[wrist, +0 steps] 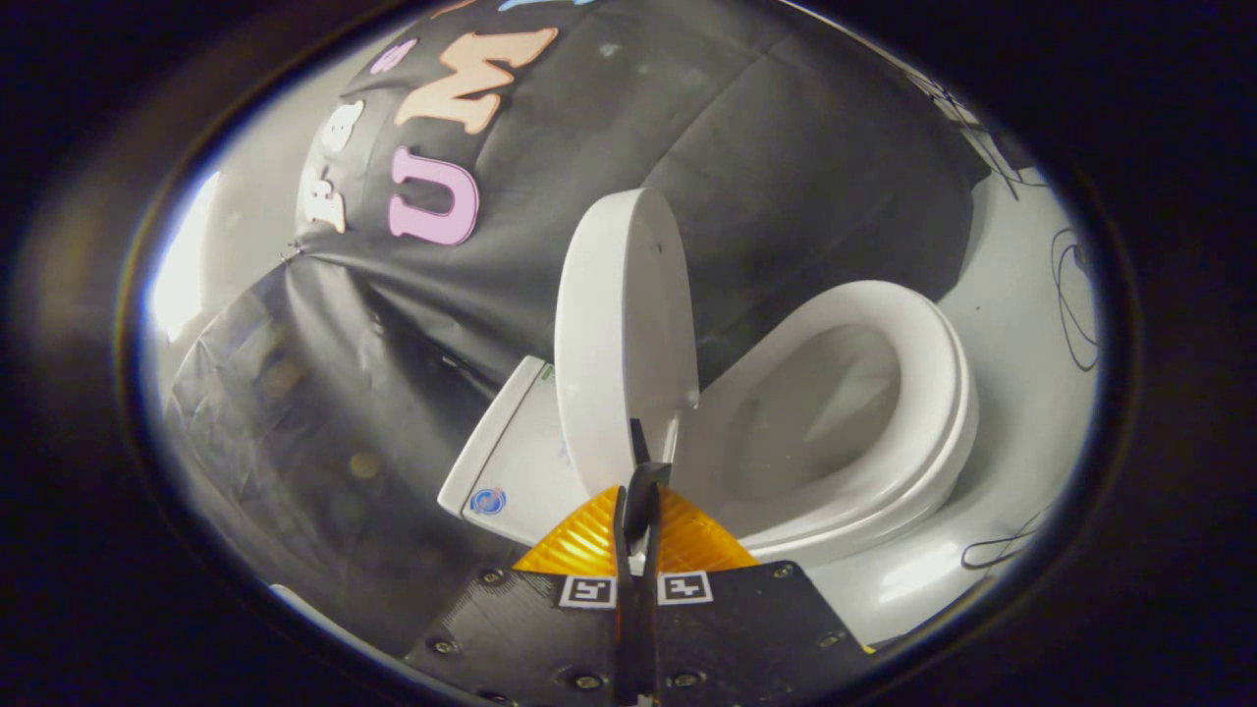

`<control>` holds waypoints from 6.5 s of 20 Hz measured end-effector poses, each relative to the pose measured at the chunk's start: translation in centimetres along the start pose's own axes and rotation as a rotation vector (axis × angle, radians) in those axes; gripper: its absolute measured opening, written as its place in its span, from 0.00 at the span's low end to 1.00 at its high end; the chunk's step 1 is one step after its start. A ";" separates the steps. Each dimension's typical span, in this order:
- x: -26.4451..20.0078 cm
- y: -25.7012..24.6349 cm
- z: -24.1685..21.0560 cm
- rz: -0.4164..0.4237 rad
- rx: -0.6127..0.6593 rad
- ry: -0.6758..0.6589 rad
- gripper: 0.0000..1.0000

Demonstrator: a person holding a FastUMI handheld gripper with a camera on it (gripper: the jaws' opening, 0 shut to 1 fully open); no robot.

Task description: Open the toilet lid.

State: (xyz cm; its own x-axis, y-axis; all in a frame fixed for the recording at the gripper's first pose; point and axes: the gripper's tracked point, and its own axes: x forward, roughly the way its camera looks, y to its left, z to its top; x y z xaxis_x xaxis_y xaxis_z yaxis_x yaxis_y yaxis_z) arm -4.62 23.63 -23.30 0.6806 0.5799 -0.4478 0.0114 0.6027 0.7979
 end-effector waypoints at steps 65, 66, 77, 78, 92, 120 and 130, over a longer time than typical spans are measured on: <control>3.8 11.0 -0.9 0.007 -0.308 -0.076 0.02; 4.0 11.5 -1.0 0.009 -0.313 -0.079 0.02; 5.7 14.3 -2.5 0.018 -0.363 -0.091 0.02; 5.9 14.6 -2.6 0.023 -0.364 -0.091 0.02; 7.4 16.5 -3.9 -0.072 -0.525 -0.170 0.07; 10.9 19.9 -9.3 -0.045 -0.759 -0.125 0.30; 11.2 20.7 -12.2 -0.022 -0.739 -0.073 0.89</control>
State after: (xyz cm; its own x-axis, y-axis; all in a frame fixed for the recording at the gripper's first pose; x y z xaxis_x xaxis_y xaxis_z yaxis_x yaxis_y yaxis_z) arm -5.70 49.26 -16.67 0.7334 0.5407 -0.4120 -0.4524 0.8406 0.2977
